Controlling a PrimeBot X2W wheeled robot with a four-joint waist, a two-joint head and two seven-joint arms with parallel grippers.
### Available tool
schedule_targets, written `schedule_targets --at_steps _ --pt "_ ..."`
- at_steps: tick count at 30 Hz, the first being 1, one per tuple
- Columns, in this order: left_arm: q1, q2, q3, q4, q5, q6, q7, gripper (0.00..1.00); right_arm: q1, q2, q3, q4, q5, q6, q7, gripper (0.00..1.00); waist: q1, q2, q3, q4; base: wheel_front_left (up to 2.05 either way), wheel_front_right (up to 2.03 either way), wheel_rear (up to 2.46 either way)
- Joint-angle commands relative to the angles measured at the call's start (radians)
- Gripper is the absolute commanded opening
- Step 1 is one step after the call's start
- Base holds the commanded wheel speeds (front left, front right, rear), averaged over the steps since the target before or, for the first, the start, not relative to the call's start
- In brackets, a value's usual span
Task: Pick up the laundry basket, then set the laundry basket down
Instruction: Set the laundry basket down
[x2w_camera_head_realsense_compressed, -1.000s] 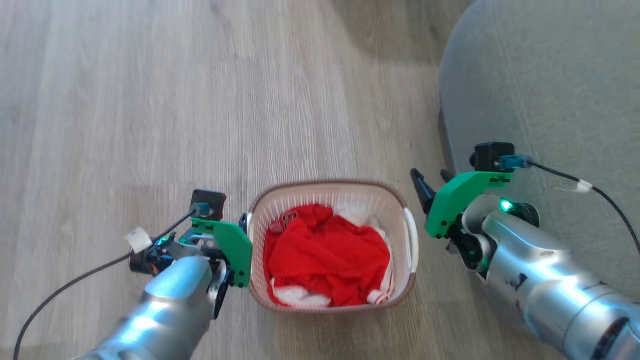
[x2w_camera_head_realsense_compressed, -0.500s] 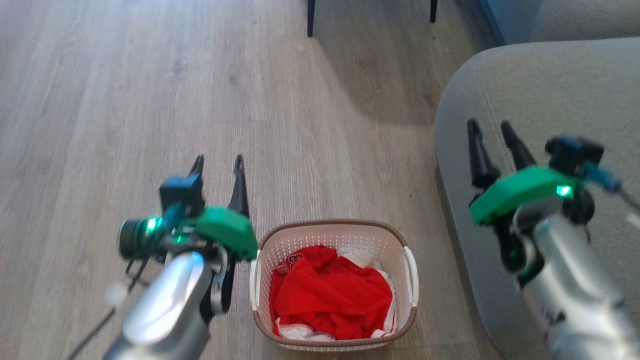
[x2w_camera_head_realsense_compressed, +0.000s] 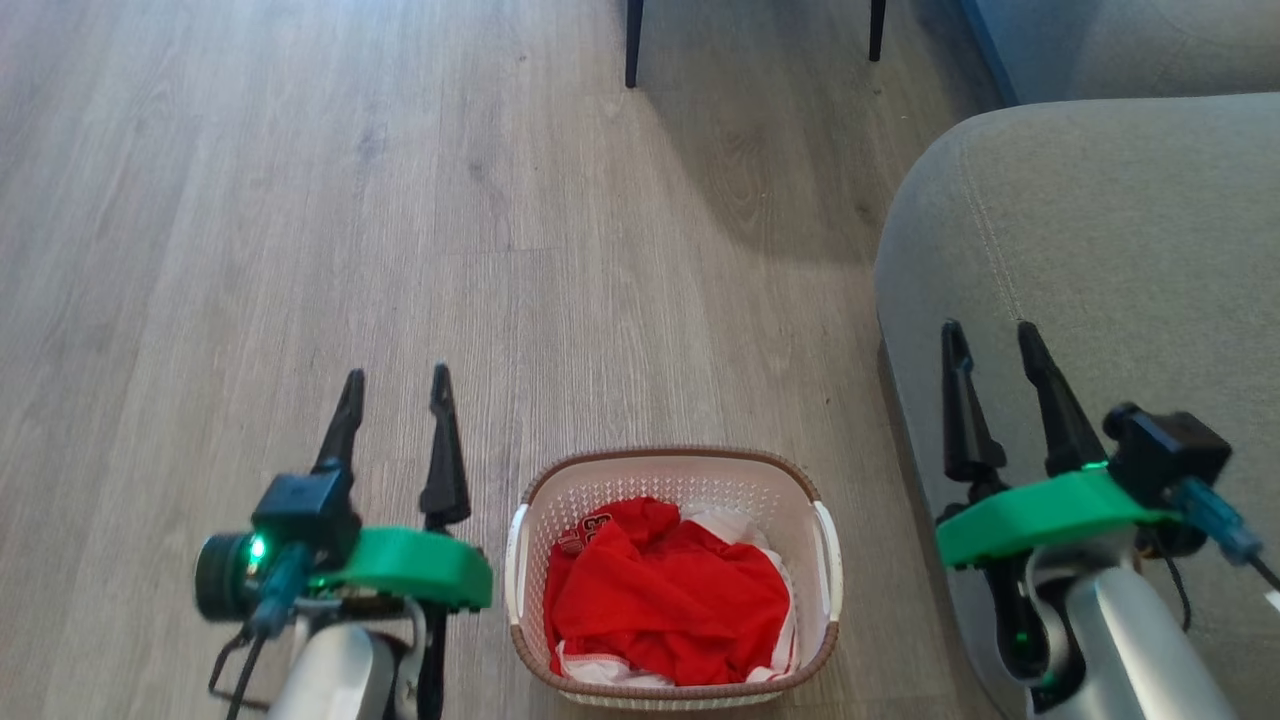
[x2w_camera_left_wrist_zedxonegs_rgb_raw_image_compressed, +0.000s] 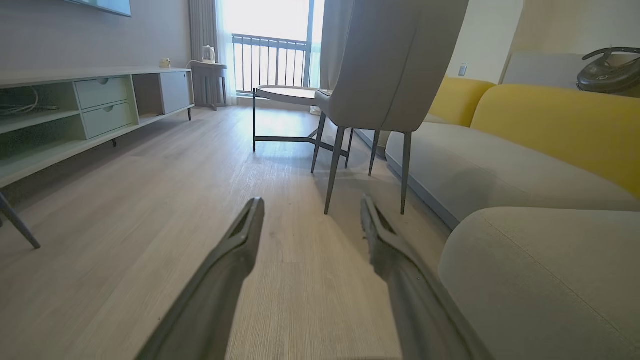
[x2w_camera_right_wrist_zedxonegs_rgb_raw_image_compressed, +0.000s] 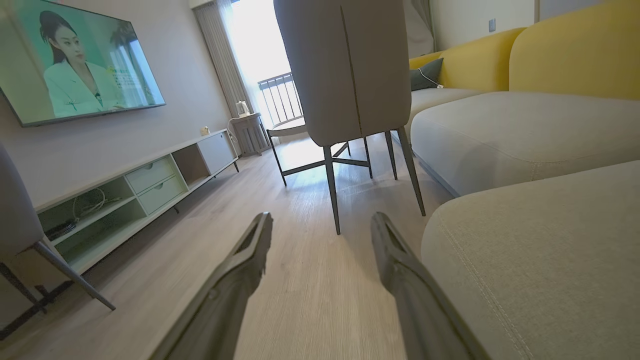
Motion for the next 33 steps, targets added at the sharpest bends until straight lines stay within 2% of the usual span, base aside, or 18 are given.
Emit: schedule_targets --at_steps 1,5,7,11,17,22,33 --pt "-0.014 -0.009 0.058 -0.054 0.008 -0.01 -0.006 1.0 -0.006 0.013 0.001 -0.064 -0.012 0.007 -0.012 1.0 0.0001 0.0 -0.001 0.0 0.0 0.0 0.0" --pt "0.039 -0.015 0.061 -0.083 0.057 -0.049 -0.006 1.0 0.072 0.028 -0.029 -0.127 -0.046 0.007 -0.012 1.0 0.0001 0.0 -0.003 0.001 0.0 0.0 0.0" --pt "0.055 -0.016 0.055 -0.088 0.04 -0.064 -0.006 1.0 0.097 0.032 -0.044 -0.131 -0.049 0.007 -0.012 1.0 0.0001 0.0 -0.003 0.001 0.0 0.0 0.0" --pt "0.065 -0.016 0.056 -0.099 0.041 -0.06 -0.006 1.0 0.12 0.035 -0.03 -0.133 -0.084 0.007 -0.012 1.0 0.0001 0.0 0.0 0.001 0.0 0.0 0.0" --pt "0.069 -0.017 0.048 -0.097 0.042 -0.058 -0.006 1.0 0.123 0.036 -0.036 -0.133 -0.061 0.007 -0.012 1.0 0.0001 0.0 0.003 0.003 0.0 0.0 0.0" --pt "0.069 -0.017 0.044 -0.112 0.013 -0.086 -0.006 1.0 0.122 0.036 -0.041 -0.124 -0.061 0.007 -0.012 1.0 0.0001 0.0 0.002 0.002 0.0 0.0 0.0" --pt "0.07 -0.017 0.054 -0.118 0.007 -0.091 -0.006 1.0 0.119 0.036 -0.035 -0.115 -0.061 0.007 -0.012 1.0 0.0001 0.0 0.011 -0.009 0.0 0.0 0.0"
